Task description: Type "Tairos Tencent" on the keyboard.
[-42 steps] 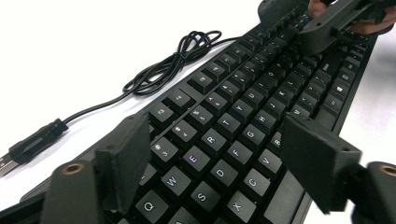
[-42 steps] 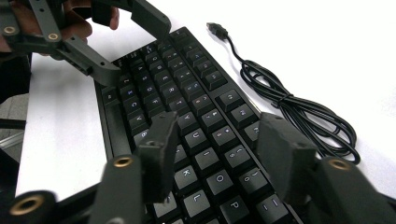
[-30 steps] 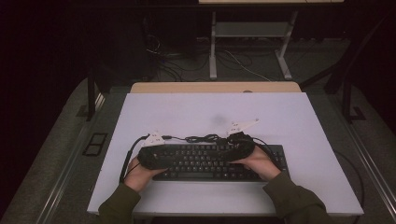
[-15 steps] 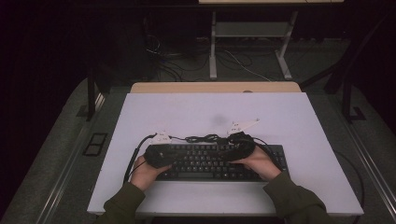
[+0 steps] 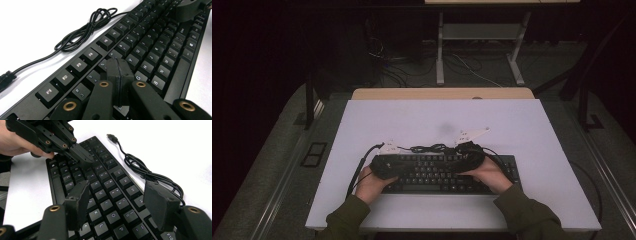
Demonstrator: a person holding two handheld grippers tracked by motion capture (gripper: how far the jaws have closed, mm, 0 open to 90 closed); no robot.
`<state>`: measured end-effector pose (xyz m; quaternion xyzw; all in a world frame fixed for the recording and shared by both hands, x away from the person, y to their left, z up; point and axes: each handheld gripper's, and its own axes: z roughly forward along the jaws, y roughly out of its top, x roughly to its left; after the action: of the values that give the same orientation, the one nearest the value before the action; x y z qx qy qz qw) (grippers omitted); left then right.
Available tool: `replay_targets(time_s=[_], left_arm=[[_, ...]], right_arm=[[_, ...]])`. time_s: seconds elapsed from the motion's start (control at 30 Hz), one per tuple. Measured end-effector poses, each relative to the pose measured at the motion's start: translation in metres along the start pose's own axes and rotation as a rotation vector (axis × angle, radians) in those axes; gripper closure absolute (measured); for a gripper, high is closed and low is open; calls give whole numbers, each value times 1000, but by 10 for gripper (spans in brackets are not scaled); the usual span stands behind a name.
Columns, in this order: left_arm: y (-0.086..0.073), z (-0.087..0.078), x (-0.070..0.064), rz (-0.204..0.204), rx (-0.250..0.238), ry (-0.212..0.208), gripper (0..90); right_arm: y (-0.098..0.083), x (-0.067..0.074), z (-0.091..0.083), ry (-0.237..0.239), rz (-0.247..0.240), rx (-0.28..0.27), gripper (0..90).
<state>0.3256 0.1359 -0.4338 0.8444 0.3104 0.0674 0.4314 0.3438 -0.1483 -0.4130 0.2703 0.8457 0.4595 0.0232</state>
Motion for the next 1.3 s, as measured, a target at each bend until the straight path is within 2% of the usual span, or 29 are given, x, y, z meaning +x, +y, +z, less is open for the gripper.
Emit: replay_targets(time_s=[0.07,0.13,0.2,0.53,0.9,1.1,1.13,1.17,1.3], left_arm=[[0,0,1,11,15,1,893],[0,1,0,3,10,1,893],[0,1,0,12,22,0,893],[0,2,0,11,22,1,893],[-1,3,1,16,51,0,895],[0,2,0,11,44,-1,895],[1,1,0,-6,25,-3,895],[1,0,0,3,27,0,895],[3,-3,0,-3,12,0,895]], right_arm=[[0,0,0,0,-3,-2,369],[0,0,0,-1,-4,-1,369],[0,0,0,-1,-3,-2,369],[0,0,0,-3,-4,-4,370],[0,0,0,-6,-5,-4,370],[1,0,-1,-5,-4,-7,370],[1,0,-1,-5,-3,-7,370],[1,0,-1,-5,-2,-8,370],[0,0,-1,-6,-4,-8,371]])
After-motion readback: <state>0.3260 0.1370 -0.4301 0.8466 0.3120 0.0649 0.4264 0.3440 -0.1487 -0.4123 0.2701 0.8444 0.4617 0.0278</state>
